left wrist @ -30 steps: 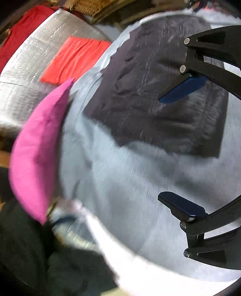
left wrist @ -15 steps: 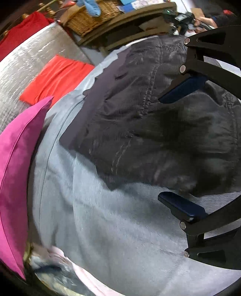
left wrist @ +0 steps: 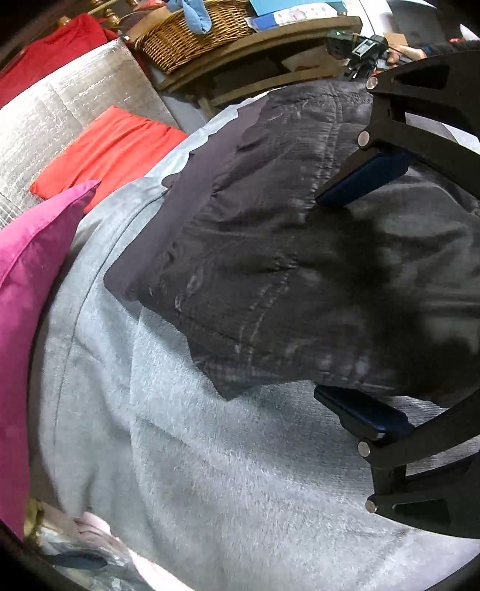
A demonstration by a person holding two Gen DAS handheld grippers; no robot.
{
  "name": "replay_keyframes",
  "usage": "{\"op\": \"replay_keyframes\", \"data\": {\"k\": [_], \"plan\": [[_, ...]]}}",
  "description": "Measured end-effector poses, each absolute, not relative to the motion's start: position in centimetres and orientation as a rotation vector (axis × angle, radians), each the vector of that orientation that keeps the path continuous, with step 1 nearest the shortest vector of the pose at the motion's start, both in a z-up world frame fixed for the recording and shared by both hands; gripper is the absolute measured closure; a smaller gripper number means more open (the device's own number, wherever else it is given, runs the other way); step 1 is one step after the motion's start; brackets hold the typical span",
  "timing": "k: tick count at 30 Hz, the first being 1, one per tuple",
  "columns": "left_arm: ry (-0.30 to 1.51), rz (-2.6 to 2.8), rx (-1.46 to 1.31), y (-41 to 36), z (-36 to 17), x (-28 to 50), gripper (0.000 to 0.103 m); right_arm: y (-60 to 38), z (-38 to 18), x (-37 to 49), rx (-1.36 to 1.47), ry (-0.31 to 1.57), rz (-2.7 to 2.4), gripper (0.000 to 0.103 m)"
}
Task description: Fold large clothes
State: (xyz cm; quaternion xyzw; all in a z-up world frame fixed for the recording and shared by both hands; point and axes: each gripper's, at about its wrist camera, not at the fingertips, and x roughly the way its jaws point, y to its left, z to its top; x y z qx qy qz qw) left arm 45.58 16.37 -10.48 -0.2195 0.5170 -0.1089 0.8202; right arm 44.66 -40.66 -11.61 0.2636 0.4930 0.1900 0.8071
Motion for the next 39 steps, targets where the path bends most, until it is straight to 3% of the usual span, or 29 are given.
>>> {"op": "replay_keyframes", "data": {"k": [3,5,9,11,16,30,35,39], "plan": [[1.103,-0.231,-0.427,15.7,-10.7,45.8,0.027,-40.3,-12.2,45.4,0.566,1.078,0.421,0.030],[1.111,-0.229,-0.413,15.3,-10.5,45.9,0.054,-39.8,-12.2,45.7,0.546,1.093,0.417,0.035],[1.120,-0.189,-0.291,13.4,-8.5,46.2,0.075,-38.7,-11.1,46.0,0.484,1.120,0.414,0.068],[1.106,-0.165,-0.218,12.3,-7.1,46.0,0.081,-38.0,-9.9,45.9,0.434,1.122,0.405,0.076],[1.045,-0.144,-0.142,11.0,-2.9,45.3,0.084,-36.4,-5.9,45.6,0.322,1.112,0.390,0.083],[0.781,-0.202,-0.113,9.5,10.8,37.0,0.085,-35.6,9.0,38.6,0.155,0.900,0.394,0.086],[0.745,-0.243,-0.150,10.2,10.2,30.5,0.085,-38.3,8.8,32.0,0.201,0.872,0.400,0.086],[0.784,-0.248,-0.137,9.3,5.6,25.7,0.085,-38.8,5.6,27.3,0.230,0.898,0.392,0.086]]}}
